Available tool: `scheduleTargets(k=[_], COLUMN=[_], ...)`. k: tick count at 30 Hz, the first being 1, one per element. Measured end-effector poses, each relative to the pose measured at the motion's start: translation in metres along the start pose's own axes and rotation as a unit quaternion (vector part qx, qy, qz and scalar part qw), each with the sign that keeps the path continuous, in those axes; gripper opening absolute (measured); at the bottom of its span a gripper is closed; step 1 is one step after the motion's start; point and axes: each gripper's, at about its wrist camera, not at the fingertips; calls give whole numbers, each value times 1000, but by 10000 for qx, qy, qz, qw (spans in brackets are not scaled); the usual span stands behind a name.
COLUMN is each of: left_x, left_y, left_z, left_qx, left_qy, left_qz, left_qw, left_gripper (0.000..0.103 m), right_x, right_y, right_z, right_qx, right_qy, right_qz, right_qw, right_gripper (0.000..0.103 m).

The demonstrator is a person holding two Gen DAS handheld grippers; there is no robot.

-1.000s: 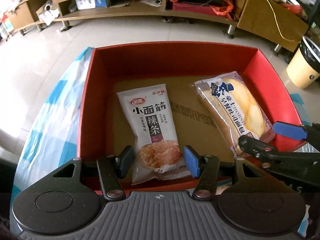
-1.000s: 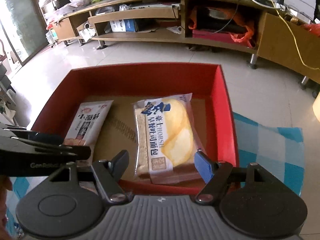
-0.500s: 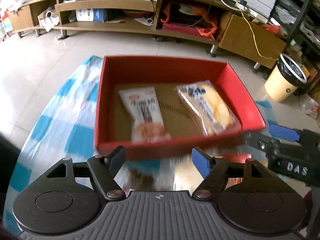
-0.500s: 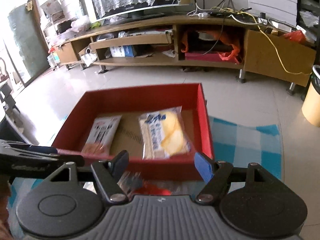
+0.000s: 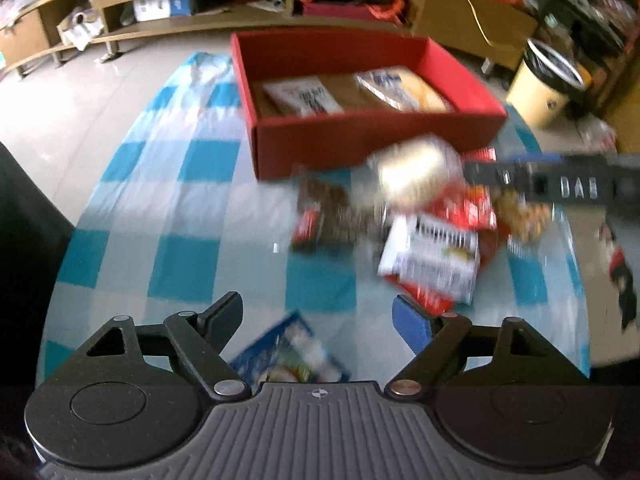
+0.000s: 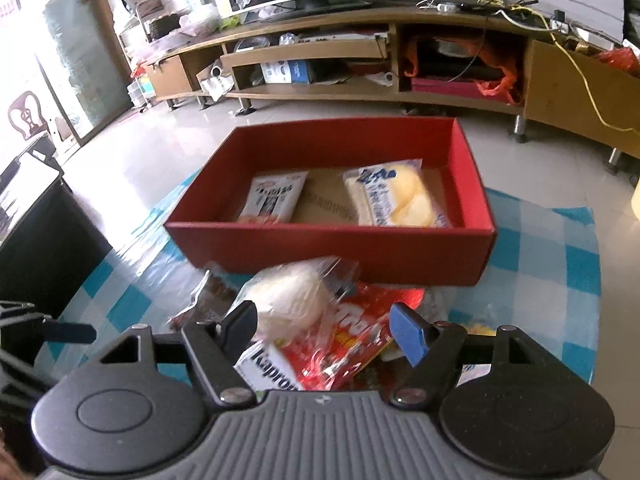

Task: Organize snacks
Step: 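Move left tool to the blue sausage pack and grasp it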

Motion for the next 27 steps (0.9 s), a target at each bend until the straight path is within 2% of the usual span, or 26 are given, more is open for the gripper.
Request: scheduleTargets(k=[5, 10, 15, 21, 23, 27], left_x=[-3, -14, -31, -35, -33, -31], left_y=[-25, -49, -58, -48, -50, -61], left_z=[-3, -7, -4, -6, -11, -27], left_qx=[-687, -1486, -1706, -1508, -1615, -2043], left_qy=[-50, -118, 91, 72, -5, -172], left_qz=[252, 568, 794, 663, 686, 821], left_qw=[9973, 9872, 9821, 9863, 9845, 9753], left_gripper=[87, 87, 88, 83, 82, 88], right_x=[-3, -8, -15, -21, -21, -22], right_y=[-8, -11, -12, -11, -10, -9], right_z=[6, 7, 9, 9, 7, 4], right_qx=[85, 144, 163, 202, 162, 151], right_qy=[56, 67, 97, 85, 95, 73], right_qz=[101, 212, 309, 361, 358, 400], right_qw=[9999, 9996, 9993, 9991, 9992, 9991], right_gripper=[72, 72, 72, 72, 72, 72])
Point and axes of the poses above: each gripper's, at about its wrist camera, not at the fingertips, and x roughly against the way its jaws point, z to its left, y to its top, and after that the axes turned 9 degrees about -z, right-handed
